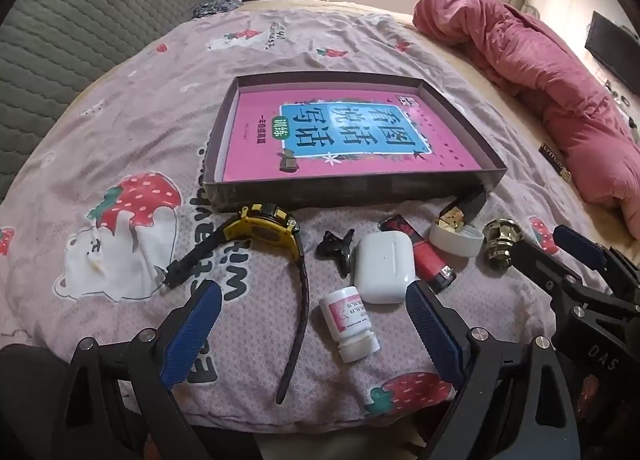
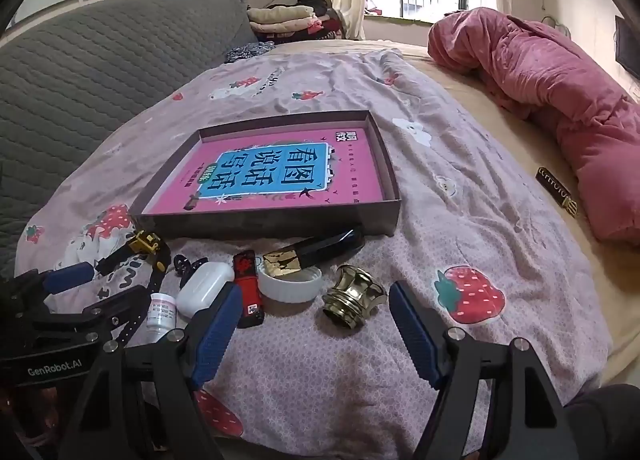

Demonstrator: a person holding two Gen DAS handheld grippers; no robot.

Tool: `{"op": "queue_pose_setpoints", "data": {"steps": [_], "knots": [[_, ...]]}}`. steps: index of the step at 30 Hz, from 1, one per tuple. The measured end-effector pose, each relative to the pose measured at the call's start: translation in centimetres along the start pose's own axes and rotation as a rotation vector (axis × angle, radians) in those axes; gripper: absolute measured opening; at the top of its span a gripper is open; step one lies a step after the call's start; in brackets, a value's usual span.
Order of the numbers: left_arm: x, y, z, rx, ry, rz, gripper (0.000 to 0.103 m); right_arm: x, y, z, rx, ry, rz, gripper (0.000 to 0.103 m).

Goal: Organize rigid objects

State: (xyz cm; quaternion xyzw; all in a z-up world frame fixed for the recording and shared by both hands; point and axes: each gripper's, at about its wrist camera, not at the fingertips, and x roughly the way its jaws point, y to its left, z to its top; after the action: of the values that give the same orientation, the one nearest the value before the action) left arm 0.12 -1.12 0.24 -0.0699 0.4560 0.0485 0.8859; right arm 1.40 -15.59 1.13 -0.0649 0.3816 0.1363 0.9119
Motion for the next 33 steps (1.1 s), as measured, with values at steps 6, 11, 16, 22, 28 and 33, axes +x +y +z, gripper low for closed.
{"op": "queue_pose_setpoints", "data": {"steps": [6, 11, 16, 22, 28, 33], "knots": [[-0.18, -0.04, 0.08, 0.001, -0.003, -0.007, 0.094, -0.12, -0.4, -0.02, 0.003, -0.002, -0.001, 0.075], [-0.28, -0.02, 0.13, 0.001, -0.004, -0.008, 0.094, -0.09, -0.58, -0.03, 0.005, -0.002, -0.001, 0.075], [-0.24, -0.07, 0.22, 0.002, -0.001, -0.015, 0.094, -0.06, -0.49, -0.02, 0.006, 0.001, -0.002, 0.075], [-0.1, -0.03, 0.22, 0.003, 0.002, -0.013, 0.094, -0.09, -0.45, -0.05, 0.007, 0.002, -0.002, 0.075], [-0.01, -0.05, 0.2, 0.005, 0.001, -0.011, 0.094, 0.01, -0.49, -0.12, 0.005, 0.001, 0.001, 0.075], [0.03, 0.01, 0.16, 0.004, 0.002, -0.012, 0.094, 0.06, -0.43, -0.12, 0.0, 0.0, 0.005, 0.075]]}}
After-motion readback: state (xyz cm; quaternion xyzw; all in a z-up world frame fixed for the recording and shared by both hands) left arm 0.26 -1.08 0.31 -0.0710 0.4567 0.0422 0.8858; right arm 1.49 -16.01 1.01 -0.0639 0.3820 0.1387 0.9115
